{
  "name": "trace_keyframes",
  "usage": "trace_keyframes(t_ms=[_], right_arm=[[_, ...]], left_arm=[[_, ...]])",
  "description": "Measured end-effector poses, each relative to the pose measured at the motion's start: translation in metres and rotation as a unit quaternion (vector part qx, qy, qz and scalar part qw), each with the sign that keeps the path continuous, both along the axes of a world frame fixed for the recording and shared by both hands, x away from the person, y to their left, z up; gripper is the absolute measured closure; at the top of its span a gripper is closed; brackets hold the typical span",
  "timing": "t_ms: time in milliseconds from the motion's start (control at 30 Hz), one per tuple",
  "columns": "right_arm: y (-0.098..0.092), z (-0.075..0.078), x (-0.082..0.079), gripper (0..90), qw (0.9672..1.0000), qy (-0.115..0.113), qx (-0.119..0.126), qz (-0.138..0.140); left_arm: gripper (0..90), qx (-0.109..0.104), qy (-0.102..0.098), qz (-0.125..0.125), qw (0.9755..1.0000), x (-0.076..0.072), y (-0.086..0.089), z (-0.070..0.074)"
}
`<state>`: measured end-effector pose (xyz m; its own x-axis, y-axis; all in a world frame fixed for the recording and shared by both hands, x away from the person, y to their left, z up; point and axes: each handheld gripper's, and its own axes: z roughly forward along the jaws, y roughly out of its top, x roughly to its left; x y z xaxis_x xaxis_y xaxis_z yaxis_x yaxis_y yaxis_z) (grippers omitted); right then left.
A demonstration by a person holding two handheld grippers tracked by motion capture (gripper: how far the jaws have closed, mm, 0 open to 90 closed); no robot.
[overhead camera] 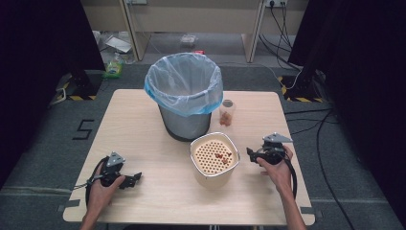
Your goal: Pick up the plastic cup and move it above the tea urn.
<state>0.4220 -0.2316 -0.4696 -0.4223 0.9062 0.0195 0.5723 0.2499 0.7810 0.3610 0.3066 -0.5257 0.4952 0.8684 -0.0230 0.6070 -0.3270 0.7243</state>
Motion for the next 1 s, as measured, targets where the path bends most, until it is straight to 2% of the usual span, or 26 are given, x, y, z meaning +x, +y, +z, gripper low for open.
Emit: trace_keyframes(t_ms=[100, 133, 167, 267, 367, 400, 467, 500, 533, 567, 700, 1000], right_arm=[[0.003, 0.006, 0.009, 25.4, 0.9999, 0.005, 0.014, 0.003], [0.005, 0.008, 0.015, 25.4, 0.9999, 0.004, 0.014, 0.006], [0.009, 0.015, 0.024, 27.1, 1.0, 0.0, 0.009, -0.001], [0.013, 0.024, 0.04, 34.1, 0.9999, -0.005, 0.01, 0.003], [0.016, 0.03, 0.05, 34.7, 0.9999, -0.003, 0.009, -0.005], [0.02, 0.036, 0.061, 35.5, 1.0, -0.001, 0.005, -0.008], [0.023, 0.042, 0.07, 36.5, 0.9999, -0.001, 0.007, -0.015], [0.023, 0.042, 0.07, 36.5, 0.9999, -0.001, 0.007, -0.015], [0.027, 0.048, 0.08, 38.7, 0.9998, -0.002, 0.005, -0.017], [0.027, 0.048, 0.08, 38.7, 0.9998, -0.002, 0.005, -0.017], [0.037, 0.057, 0.099, 41.3, 0.9998, 0.001, 0.005, -0.021], [0.055, 0.062, 0.124, 46.0, 0.9998, 0.007, 0.0, -0.02]], left_arm=[[0.0, 0.0, 0.0, 0.0, 1.0, 0.0, 0.0, 0.0], [0.0, 0.0, 0.0, 0.0, 1.0, 0.0, 0.0, 0.0], [0.0, 0.0, 0.0, 0.0, 1.0, 0.0, 0.0, 0.0], [0.0, 0.0, 0.0, 0.0, 1.0, 0.0, 0.0, 0.0], [0.0, 0.0, 0.0, 0.0, 1.0, 0.0, 0.0, 0.0], [0.0, 0.0, 0.0, 0.0, 1.0, 0.0, 0.0, 0.0], [0.0, 0.0, 0.0, 0.0, 1.0, 0.0, 0.0, 0.0], [0.0, 0.0, 0.0, 0.0, 1.0, 0.0, 0.0, 0.0], [0.0, 0.0, 0.0, 0.0, 1.0, 0.0, 0.0, 0.0], [0.0, 0.0, 0.0, 0.0, 1.0, 0.0, 0.0, 0.0], [0.0, 0.001, 0.0, 0.0, 1.0, 0.0, 0.0, 0.0], [0.0, 0.0, 0.0, 0.0, 1.0, 0.0, 0.0, 0.0]])
